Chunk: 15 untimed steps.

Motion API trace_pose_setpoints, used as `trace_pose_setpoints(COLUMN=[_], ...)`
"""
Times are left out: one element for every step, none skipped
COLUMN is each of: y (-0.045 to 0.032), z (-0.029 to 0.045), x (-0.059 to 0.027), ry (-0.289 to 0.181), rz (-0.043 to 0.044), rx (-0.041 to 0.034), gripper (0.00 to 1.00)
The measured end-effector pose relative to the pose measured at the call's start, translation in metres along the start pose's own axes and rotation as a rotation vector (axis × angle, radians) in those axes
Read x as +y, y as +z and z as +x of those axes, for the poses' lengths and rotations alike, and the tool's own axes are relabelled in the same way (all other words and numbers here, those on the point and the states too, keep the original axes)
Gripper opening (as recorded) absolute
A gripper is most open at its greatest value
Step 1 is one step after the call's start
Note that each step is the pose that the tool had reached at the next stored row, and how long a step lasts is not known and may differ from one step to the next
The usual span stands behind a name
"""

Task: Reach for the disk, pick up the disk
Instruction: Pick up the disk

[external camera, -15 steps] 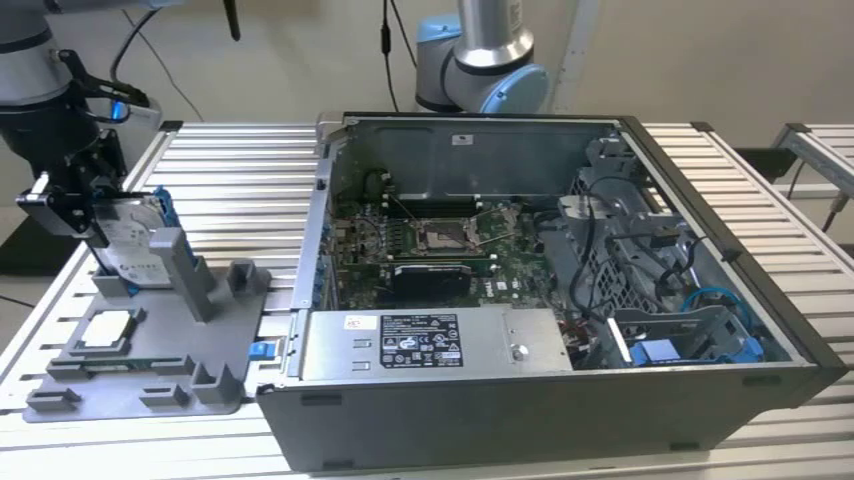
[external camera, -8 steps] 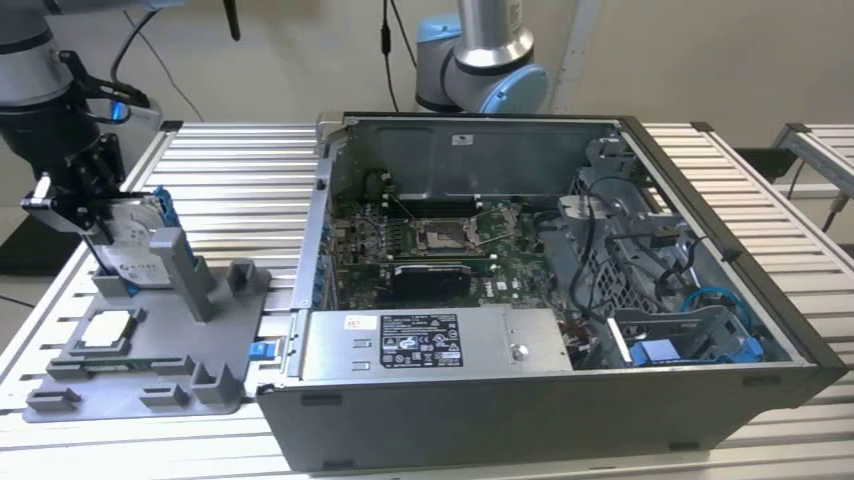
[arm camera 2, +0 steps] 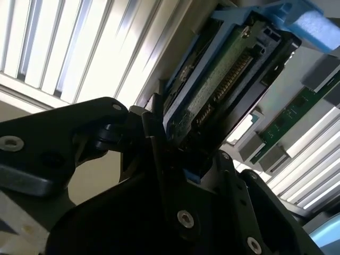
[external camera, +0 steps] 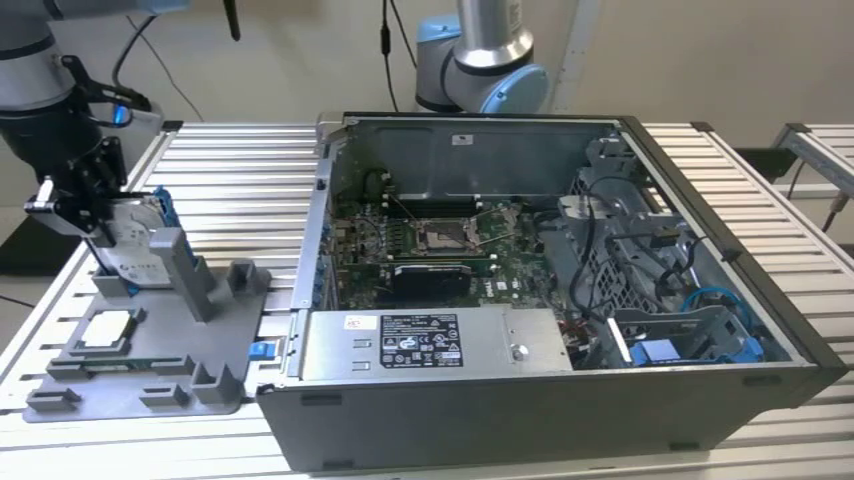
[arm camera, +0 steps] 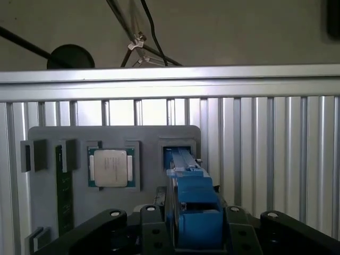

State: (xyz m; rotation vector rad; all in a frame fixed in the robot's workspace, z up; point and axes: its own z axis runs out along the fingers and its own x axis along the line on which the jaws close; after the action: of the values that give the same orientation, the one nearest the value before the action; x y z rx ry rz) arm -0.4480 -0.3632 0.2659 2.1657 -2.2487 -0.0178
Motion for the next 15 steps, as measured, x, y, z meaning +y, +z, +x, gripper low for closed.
trace_pose_setpoints(y=[0.0011,0.0022,0.0034,0.0043,0.0048,0.0050,0.0055,0.0059,0.0059,0.0060,0.0061,0.0061,0.0061,0.0061,0.0061], z=[0.0000,0.0000,0.0000,0.0000,0.0000,-0.0001,-0.0001,-0.0001,-0.0001,0.0001,0.0000,0.0000,0.0000,0.0000,0.0000], x=[0.0000,-0.0001,-0.0001,-0.0001,0.0000,0.0000,-0.0001,-0.0002,-0.0002,-0.0003,-0.0003,-0.0003,-0.0003,-0.0003,-0.0003], ry=[0.000,-0.001,-0.002,-0.002,-0.002,-0.003,-0.003,-0.004,-0.004,-0.004,-0.004,-0.005,-0.005,-0.005,-0.005], rz=[0.0005,0.0006,0.0012,0.0017,0.0014,0.0012,0.0012,0.0014,0.0015,0.0016,0.0018,0.0018,0.0018,0.0018,0.0018], rx=[-0.0001,0.0000,0.0000,-0.0002,-0.0005,-0.0011,-0.0020,-0.0024,-0.0025,-0.0023,-0.0027,-0.0027,-0.0027,-0.0027,-0.0027], gripper=[1.00,1.00,1.00,1.00,1.00,1.00,1.00,1.00,1.00,0.00,0.00,0.00,0.00,0.00,0.00])
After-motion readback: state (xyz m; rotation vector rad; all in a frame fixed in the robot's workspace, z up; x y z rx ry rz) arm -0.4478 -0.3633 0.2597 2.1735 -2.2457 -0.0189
